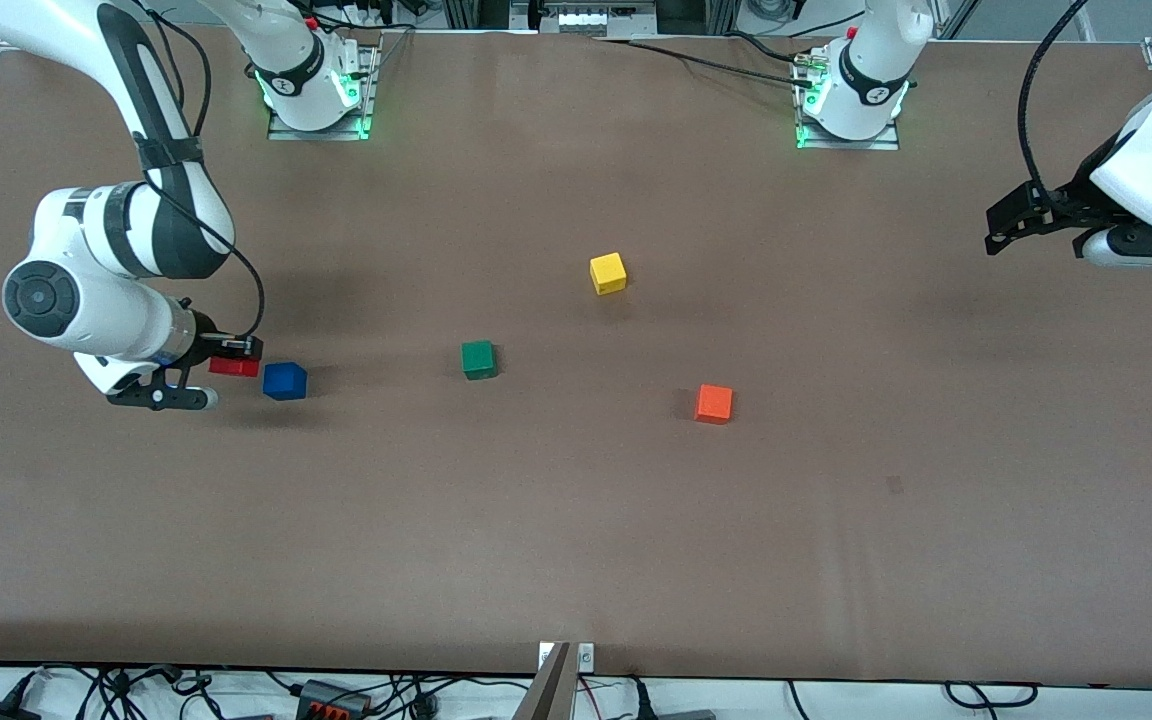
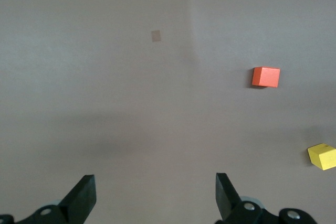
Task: Pass red block to right arm, stack on blue
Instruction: 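Lower the red cube onto the blue cube with the right gripper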
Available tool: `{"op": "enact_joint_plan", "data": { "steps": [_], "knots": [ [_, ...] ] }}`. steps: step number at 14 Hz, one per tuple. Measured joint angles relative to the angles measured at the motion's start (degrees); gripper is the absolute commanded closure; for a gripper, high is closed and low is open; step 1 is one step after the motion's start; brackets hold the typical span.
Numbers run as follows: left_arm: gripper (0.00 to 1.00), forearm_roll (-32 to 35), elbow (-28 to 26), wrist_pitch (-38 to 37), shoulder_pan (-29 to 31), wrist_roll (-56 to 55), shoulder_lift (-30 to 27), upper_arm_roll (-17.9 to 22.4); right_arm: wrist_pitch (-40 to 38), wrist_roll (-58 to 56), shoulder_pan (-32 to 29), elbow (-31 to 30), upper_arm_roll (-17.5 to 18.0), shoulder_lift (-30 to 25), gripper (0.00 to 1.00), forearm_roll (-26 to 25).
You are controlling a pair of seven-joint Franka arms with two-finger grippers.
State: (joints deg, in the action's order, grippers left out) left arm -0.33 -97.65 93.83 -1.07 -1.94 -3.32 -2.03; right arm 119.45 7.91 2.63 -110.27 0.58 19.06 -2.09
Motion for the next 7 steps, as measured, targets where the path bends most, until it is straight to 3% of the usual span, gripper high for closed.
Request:
{"op": "enact_joint_plan", "data": {
  "steps": [7],
  "knots": [
    [0.00, 0.0, 0.0, -1.4, 0.0, 0.0, 0.0, 0.0, 8.9, 1.2, 0.0, -4.0, 0.1, 2.8, 1.00, 0.0]
  ]
}}
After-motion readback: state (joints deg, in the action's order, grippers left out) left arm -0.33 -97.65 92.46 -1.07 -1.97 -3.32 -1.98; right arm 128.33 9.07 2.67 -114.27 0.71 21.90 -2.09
